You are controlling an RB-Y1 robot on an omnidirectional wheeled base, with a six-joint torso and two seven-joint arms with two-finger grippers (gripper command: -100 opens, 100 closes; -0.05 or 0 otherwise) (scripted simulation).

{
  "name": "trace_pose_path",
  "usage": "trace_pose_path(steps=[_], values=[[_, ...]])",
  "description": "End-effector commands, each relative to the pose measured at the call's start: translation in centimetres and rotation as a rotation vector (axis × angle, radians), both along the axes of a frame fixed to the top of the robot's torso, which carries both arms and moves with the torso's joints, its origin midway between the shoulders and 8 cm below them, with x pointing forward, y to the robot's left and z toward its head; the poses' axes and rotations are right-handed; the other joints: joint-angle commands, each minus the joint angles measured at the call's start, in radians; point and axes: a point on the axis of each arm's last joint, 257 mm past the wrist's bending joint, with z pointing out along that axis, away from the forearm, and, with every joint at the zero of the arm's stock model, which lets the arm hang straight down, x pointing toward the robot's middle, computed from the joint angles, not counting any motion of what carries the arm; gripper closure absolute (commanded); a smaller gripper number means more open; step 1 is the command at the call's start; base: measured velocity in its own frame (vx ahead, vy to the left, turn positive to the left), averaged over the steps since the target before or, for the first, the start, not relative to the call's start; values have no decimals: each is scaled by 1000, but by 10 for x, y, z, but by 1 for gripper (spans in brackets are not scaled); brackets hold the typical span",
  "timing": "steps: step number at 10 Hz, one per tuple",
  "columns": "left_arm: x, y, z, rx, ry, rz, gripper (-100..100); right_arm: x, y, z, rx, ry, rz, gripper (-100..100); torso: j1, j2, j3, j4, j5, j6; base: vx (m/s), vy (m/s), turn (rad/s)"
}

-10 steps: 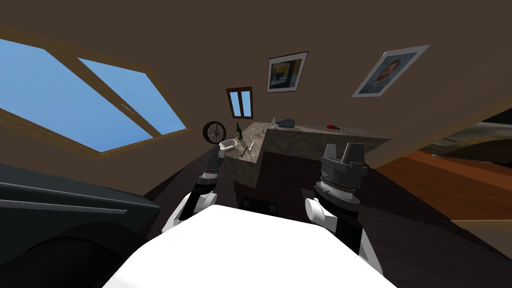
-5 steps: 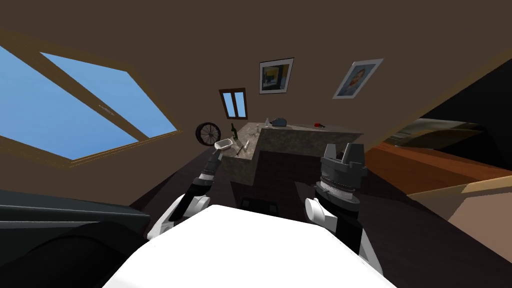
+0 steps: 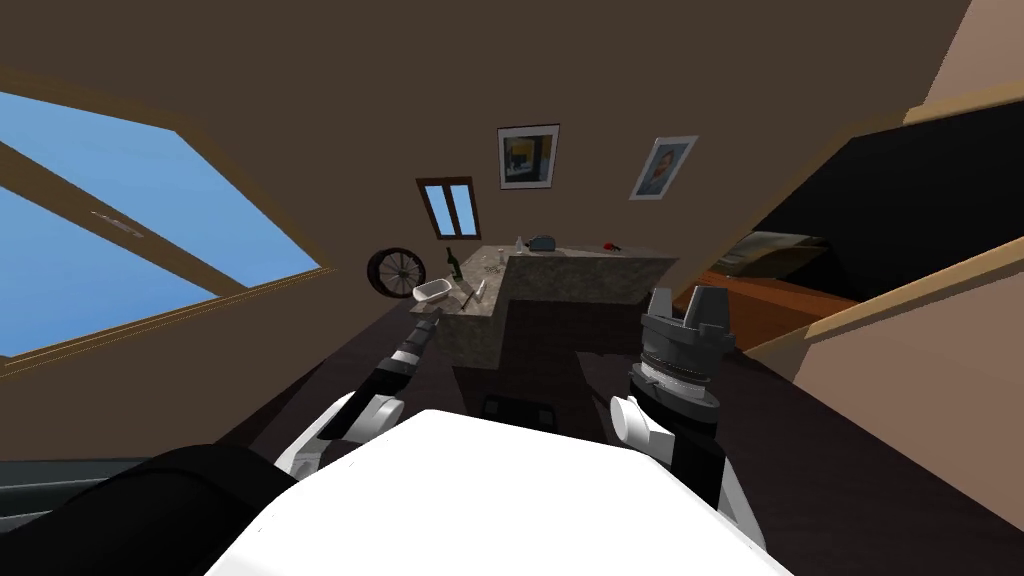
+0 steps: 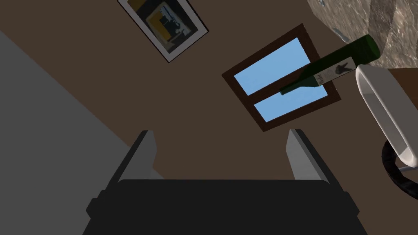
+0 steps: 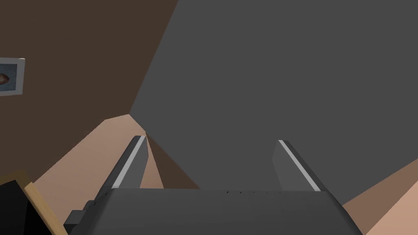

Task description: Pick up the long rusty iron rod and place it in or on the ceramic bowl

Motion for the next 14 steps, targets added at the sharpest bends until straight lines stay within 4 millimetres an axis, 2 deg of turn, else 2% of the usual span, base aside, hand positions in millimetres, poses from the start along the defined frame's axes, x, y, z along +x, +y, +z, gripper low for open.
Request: trace_pose_path(steps=[1,2,3,5,6,7,8,10,11,12,13,14], values=[[0,9,-11,39,56,7,-100,0,0,0,0,0,0,0,0,0,0,0,0,0,-55,-33,-112],[-3,22,-27,77,118,22,-100,0,0,0,0,0,0,0,1,-1,0,0,0,-1,-52,-37,-226],[-2,23,-29,81,128,21,-100,0,0,0,0,0,0,0,1,-1,-1,0,0,0,-39,-22,-108],[-11,52,-62,148,264,52,-100,0,0,0,0,0,0,0,2,-2,-1,0,0,0,-42,-31,-317],[-11,53,-65,162,278,47,-100,0,0,0,0,0,0,0,2,-2,-1,0,0,0,-33,-20,-95],[-17,68,-81,194,349,58,-100,0,0,0,0,0,0,0,2,-2,-1,0,1,-1,-20,-37,-202],[-17,69,-82,200,355,59,-100,0,0,0,0,0,0,0,2,-3,-2,-1,0,0,-12,-26,-110],[-32,102,-111,269,488,83,-100,0,0,0,0,0,0,0,3,-4,-2,-1,0,0,-8,-24,-328],[-33,102,-115,270,511,78,-100,0,0,0,0,0,0,0,3,-4,-2,-1,1,0,-1,-7,-106],[-41,119,-128,308,576,85,-100,0,0,0,0,0,0,0,4,-5,-3,-1,1,-1,9,-11,-217],[-43,120,-131,301,590,86,-100,0,0,0,0,0,0,0,4,-5,-3,-1,1,0,10,-1,-122],[-52,136,-143,337,657,92,-100,0,0,0,0,0,0,0,4,-5,-3,-1,1,-1,19,-1,-207]])
